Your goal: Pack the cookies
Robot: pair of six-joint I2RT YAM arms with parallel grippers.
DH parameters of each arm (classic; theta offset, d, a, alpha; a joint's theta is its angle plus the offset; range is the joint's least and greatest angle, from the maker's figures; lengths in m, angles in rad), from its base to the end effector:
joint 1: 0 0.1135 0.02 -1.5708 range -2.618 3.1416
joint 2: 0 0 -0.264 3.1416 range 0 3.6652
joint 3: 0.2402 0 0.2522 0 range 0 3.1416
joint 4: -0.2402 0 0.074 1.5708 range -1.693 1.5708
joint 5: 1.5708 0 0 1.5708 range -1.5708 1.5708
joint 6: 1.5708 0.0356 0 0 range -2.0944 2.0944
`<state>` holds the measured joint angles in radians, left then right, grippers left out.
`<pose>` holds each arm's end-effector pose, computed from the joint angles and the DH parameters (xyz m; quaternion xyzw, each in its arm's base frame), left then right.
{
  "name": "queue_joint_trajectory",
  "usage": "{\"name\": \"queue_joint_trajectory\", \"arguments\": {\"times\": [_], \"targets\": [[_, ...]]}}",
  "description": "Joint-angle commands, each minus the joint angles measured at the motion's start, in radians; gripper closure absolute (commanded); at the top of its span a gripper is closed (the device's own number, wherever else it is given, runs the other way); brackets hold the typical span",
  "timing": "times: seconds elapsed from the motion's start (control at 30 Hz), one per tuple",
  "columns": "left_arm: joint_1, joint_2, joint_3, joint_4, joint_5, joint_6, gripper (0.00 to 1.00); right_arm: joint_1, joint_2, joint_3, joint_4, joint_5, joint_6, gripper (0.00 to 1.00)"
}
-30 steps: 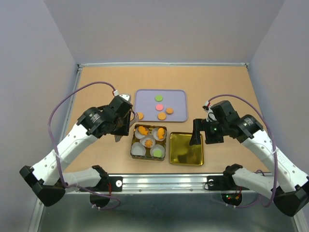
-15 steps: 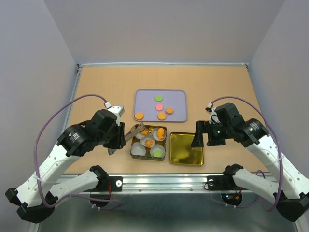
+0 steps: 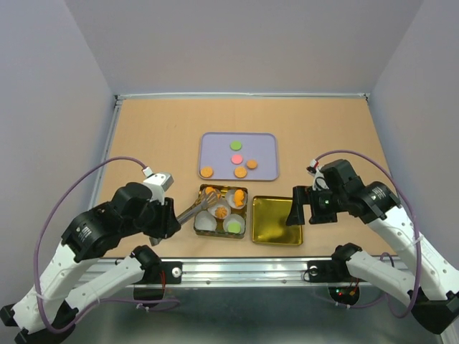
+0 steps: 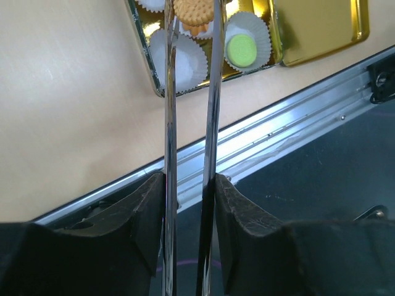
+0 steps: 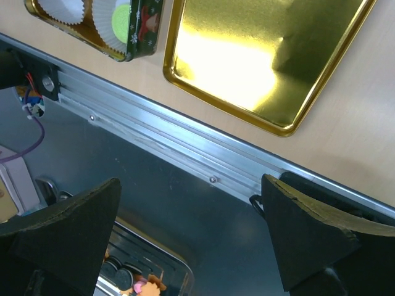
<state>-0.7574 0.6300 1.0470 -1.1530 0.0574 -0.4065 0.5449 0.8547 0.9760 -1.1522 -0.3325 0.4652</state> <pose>0.0622 -0.0616 0.3496 0.1710 0.8977 -0.2446 0.3241 0.1119 0.0814 0.3095 -0.0820 0.9480 0.2668 0.1530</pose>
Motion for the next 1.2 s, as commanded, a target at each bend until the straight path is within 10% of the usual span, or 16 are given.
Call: {"name": "queue_joint_trajectory", "arguments": {"times": [0.0, 0.47, 0.77, 1.17], "targets": [[-0.003, -0.056, -0.005, 0.022, 0.044, 0.031, 1.00, 0.009, -0.026, -0.014, -0.007, -0.022, 0.003, 0.00], [-0.046, -0.252, -0.137, 0.019, 0.091, -0.015, 1.00, 0.007, -0.023, -0.026, -0.009, -0.034, -0.002, 0.00], [-0.102, -0.279, -0.119, 0.019, -0.007, -0.104, 0.67, 0.007, -0.003, -0.026, -0.006, -0.023, 0.000, 0.00], [-0.103, -0.237, -0.107, 0.019, -0.073, -0.054, 0.54, 0.007, -0.003, -0.026, -0.006, -0.019, 0.004, 0.00]]}}
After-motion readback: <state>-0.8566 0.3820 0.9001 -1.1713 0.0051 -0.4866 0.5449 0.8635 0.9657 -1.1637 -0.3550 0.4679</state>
